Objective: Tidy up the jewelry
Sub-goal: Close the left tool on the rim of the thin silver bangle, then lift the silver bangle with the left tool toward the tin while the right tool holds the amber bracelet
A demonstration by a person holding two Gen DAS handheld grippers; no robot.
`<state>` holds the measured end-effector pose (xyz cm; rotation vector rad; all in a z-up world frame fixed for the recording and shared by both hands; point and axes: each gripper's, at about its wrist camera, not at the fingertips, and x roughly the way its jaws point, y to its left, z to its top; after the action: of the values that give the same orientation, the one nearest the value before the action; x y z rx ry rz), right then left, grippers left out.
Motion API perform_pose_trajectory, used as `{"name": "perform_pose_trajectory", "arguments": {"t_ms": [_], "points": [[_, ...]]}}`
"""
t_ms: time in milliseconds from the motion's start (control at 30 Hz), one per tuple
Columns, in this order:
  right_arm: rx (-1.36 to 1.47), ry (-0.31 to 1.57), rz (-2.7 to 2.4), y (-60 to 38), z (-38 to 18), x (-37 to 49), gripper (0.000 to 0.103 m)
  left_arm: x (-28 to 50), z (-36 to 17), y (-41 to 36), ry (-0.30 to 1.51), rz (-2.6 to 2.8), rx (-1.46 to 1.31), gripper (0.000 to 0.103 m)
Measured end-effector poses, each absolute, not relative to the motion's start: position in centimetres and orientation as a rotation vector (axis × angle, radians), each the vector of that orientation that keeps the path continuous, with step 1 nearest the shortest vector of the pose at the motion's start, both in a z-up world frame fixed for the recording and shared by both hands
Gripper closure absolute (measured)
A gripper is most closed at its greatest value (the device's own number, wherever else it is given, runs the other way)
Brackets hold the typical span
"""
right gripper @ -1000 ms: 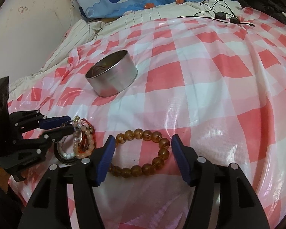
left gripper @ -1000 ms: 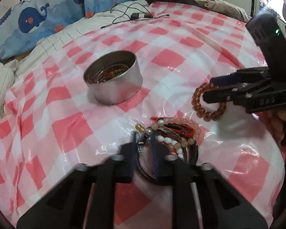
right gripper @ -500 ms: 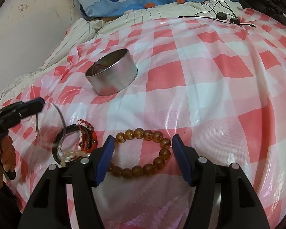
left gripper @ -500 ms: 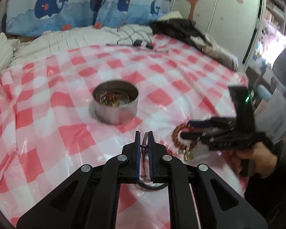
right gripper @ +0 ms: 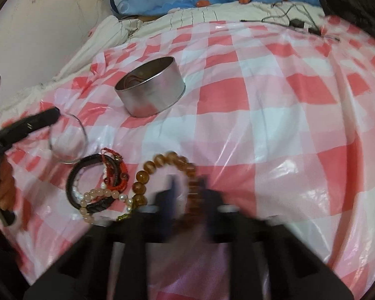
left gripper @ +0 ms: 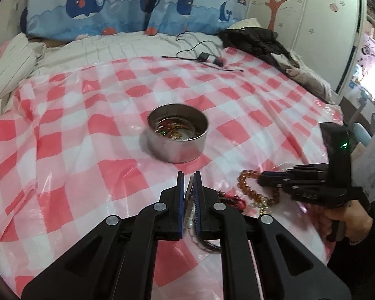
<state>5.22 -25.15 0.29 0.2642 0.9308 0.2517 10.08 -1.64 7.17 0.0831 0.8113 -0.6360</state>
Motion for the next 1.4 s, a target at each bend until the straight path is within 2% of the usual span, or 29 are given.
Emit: {"name": "perform_pose_trajectory", "arguments": {"t_ms": [200,367,400,433,467,567,633,700,767,900,1033,1400], "points": [[0.321,0.854,0.309,-25.4,1.7,4.6,0.090,11.4,5.0,-0.7,0.915,-0.539,0.100,0.096],[0.331,0.888,0.294,-25.5,1.2,5.0,0.088,11.8,3.7,-0.7,0.963,-0.522,0.109,0.096],[0.329,0.903,0.282,-25.5,1.0,5.1,0.083,11.8,3.5,-0.7,0.972,-0.514,0.113,0.096],[0.320,0.906,0.268,-25.5,0.9,5.2,0.062,11.8,3.3,-0.7,0.978,-0.510,0.114,0.096],[0.297,0.907,0.252,-25.3,0.9,5.2,0.053,11.9,3.2,-0.7,0.985,-0.508,0.115,0.096],[0.195,0.922,0.217,-24.2,0.8,5.2,0.053,12.1,3.0,-0.4,0.982,-0.458,0.136,0.096],[0.109,0.936,0.197,-23.2,0.5,5.3,0.054,12.3,2.8,-0.1,0.982,-0.440,0.135,0.090],[0.062,0.937,0.203,-22.6,0.4,5.2,0.065,12.5,2.2,-0.3,1.000,-0.426,0.161,0.089],[0.073,0.939,0.222,-22.7,0.3,5.1,0.090,12.5,1.6,-0.9,1.007,-0.427,0.200,0.089],[0.353,0.922,0.343,-25.6,0.2,5.1,0.091,11.8,1.8,-2.2,0.988,-0.454,0.268,0.095],[0.627,0.802,0.511,-27.7,1.2,4.7,0.091,11.6,3.1,-1.8,0.944,-0.475,0.209,0.099],[0.753,0.700,0.601,-28.5,2.2,4.1,0.091,11.7,4.7,-1.2,0.889,-0.473,0.151,0.101]]}}
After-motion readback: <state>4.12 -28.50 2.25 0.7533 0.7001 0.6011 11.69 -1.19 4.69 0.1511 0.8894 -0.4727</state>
